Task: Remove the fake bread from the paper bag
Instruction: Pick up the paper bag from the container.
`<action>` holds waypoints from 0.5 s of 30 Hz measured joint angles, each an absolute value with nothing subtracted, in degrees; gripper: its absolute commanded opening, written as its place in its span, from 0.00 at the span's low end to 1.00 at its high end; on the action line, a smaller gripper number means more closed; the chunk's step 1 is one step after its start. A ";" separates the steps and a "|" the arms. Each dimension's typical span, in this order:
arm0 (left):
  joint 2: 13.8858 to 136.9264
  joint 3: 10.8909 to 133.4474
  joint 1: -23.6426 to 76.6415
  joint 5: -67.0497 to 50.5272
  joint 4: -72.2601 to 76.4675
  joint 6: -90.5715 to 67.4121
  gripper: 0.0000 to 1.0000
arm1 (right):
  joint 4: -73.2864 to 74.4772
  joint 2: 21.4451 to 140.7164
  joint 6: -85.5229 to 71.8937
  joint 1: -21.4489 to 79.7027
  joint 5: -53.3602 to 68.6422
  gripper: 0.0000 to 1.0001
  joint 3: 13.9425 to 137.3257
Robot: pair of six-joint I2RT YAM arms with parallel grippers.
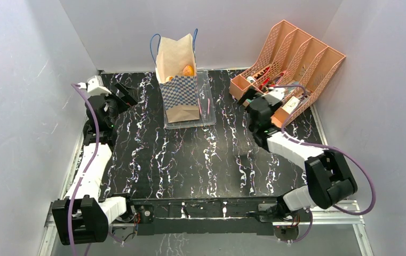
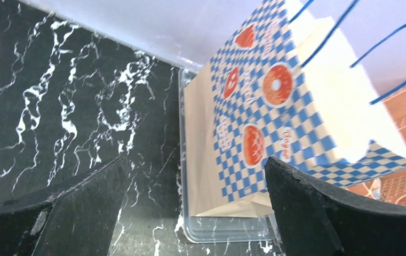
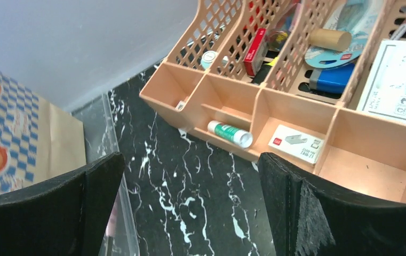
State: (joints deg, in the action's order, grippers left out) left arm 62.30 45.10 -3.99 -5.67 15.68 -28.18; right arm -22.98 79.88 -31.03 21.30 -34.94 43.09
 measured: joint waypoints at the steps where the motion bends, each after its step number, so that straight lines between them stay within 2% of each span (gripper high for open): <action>1: 61.95 46.02 -3.92 -6.09 15.07 -28.16 0.98 | -24.10 80.66 -28.84 23.73 -37.87 0.98 43.09; 5: 61.49 50.22 -2.87 -8.32 13.32 -27.86 0.98 | -27.62 83.20 -22.76 28.42 -40.27 0.93 43.83; 15: 71.13 69.47 7.07 -12.91 3.46 -21.02 0.98 | -30.26 85.73 -16.51 28.53 -33.39 0.88 49.30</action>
